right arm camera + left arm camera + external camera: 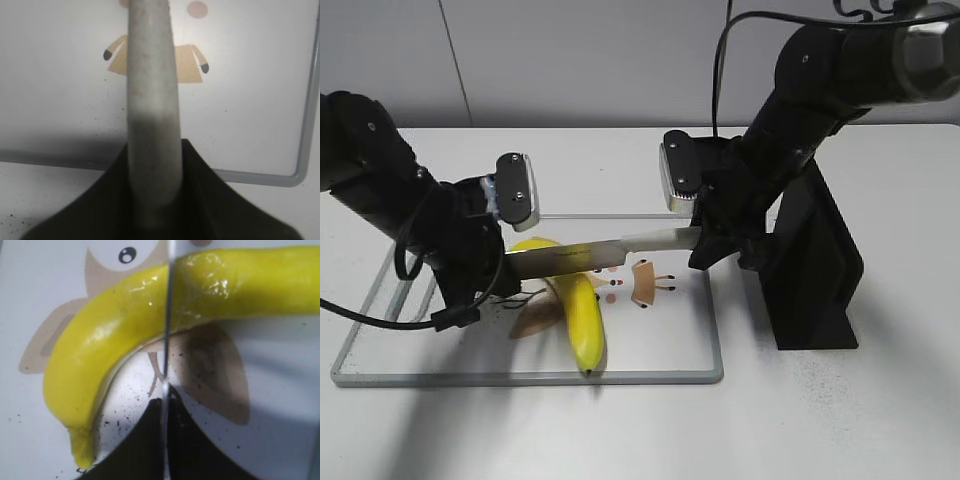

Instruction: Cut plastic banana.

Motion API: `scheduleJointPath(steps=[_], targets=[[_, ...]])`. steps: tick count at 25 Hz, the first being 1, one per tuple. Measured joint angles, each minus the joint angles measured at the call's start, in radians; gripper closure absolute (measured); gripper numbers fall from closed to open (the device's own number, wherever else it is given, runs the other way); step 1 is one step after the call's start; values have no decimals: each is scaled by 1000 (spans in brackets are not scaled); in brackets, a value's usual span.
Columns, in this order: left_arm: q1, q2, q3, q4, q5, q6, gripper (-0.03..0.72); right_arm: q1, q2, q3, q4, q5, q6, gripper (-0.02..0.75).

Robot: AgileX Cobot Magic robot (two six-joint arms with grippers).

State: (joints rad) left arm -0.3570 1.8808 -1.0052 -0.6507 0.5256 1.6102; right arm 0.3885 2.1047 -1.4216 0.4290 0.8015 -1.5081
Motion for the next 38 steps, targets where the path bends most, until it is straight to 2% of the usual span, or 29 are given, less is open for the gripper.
scheduleJointPath(steps=[13,20,22,24,26,28,31,36,38], targets=[[-7,-265,1,42,92,-3,694,4,-226,4,-8,50,0,565],[-12,-286,1,79,114,-7,674,7,-240,4,-5,66,0,565],[-12,-286,1,76,117,-7,583,7,-240,4,-5,67,1,568],[-10,-286,2,61,117,-8,421,6,-240,4,-5,66,5,572],[-7,-286,2,45,102,-40,187,6,-240,4,-4,55,18,575],[-7,-286,2,37,57,-98,69,6,-240,4,-4,43,30,575],[-7,-286,2,35,6,-152,21,3,-240,4,-9,39,34,575],[-6,-286,2,33,-41,-229,7,3,-240,4,-10,39,34,575],[1,-286,2,32,-62,-300,7,3,-240,4,-11,42,35,575]])
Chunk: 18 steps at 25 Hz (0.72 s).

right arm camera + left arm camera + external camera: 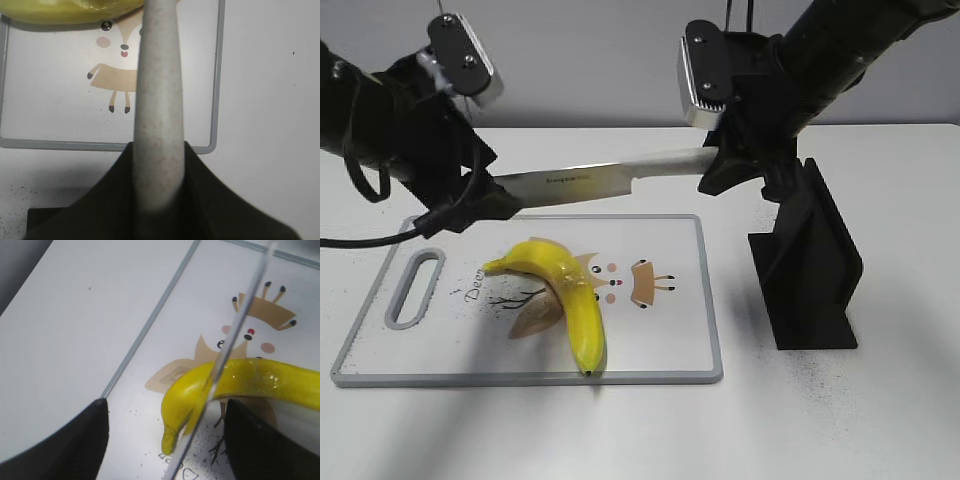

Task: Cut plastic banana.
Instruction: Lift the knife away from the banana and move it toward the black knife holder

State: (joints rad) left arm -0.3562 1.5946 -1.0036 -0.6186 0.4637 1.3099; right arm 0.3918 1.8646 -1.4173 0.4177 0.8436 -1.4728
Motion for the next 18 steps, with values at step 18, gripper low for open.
scheduleJointPath(steps=[18], targets=[[166,-36,-91,437,312,-812,67,0,-2,0,-6,-38,360,575]])
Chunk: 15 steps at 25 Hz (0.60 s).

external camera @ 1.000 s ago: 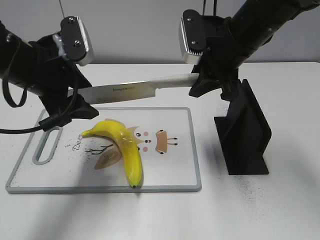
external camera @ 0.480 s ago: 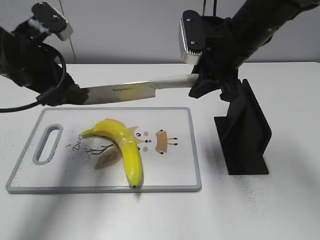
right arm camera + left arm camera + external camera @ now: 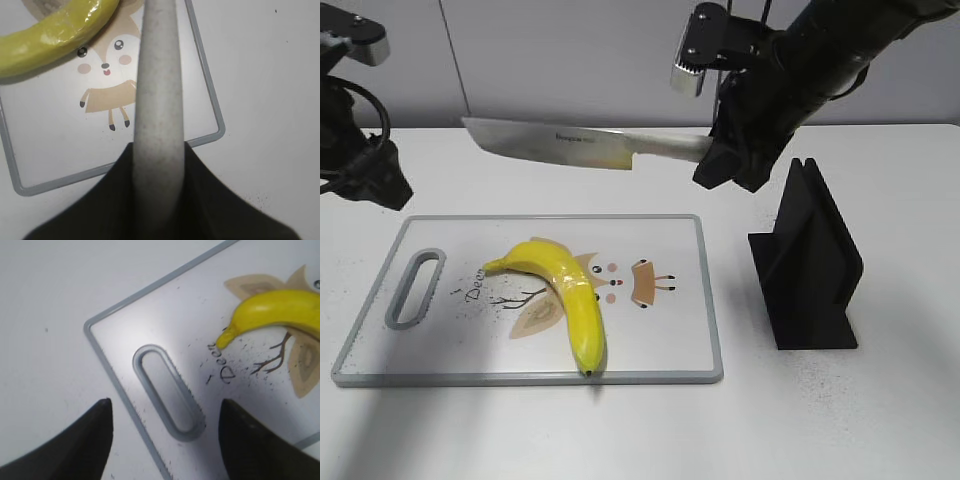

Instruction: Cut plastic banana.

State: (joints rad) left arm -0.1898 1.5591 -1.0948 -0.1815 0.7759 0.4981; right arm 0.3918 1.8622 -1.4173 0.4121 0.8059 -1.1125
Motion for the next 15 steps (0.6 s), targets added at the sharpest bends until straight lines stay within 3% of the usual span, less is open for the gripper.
scheduleJointPath(steps=[8,15], targets=[[83,-3,-10,79,385,-182,85,0,-99,0,-155,8,444,575],[105,-46,-5,31,436,-223,103,0,-191,0,-206,117,768,575]])
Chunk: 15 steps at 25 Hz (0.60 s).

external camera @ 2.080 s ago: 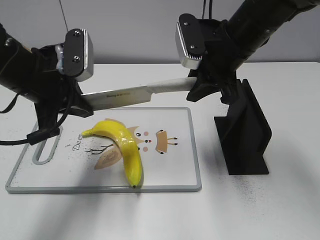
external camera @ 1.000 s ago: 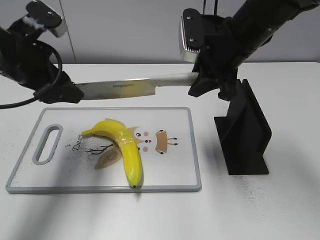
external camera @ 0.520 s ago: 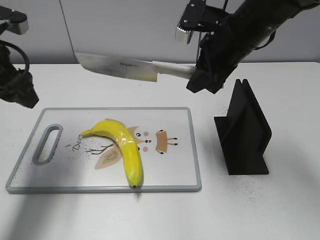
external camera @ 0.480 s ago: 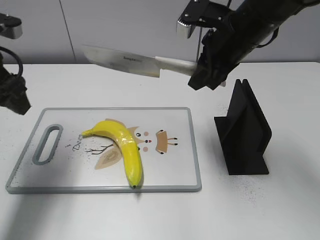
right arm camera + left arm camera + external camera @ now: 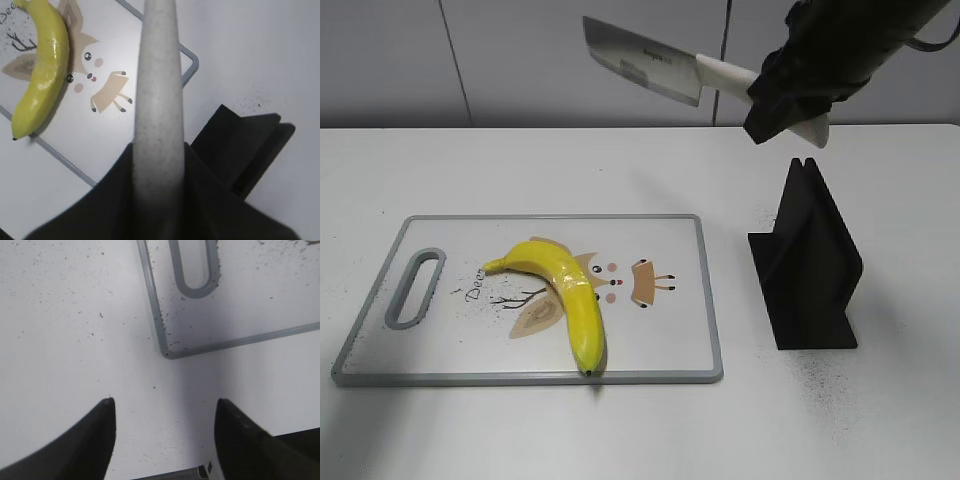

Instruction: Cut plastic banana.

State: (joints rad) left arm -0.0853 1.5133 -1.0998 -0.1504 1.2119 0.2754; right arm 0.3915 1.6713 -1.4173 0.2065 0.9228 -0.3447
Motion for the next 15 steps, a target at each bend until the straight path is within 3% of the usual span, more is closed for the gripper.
scheduleJointPath(steps=[4,15], targets=[[0,-104,59,-41,1,-6,103,0,-55,14,-17,35,151,575],[0,-583,301,-33,5,-7,103,0,-179,192,-19,-13,231,575]])
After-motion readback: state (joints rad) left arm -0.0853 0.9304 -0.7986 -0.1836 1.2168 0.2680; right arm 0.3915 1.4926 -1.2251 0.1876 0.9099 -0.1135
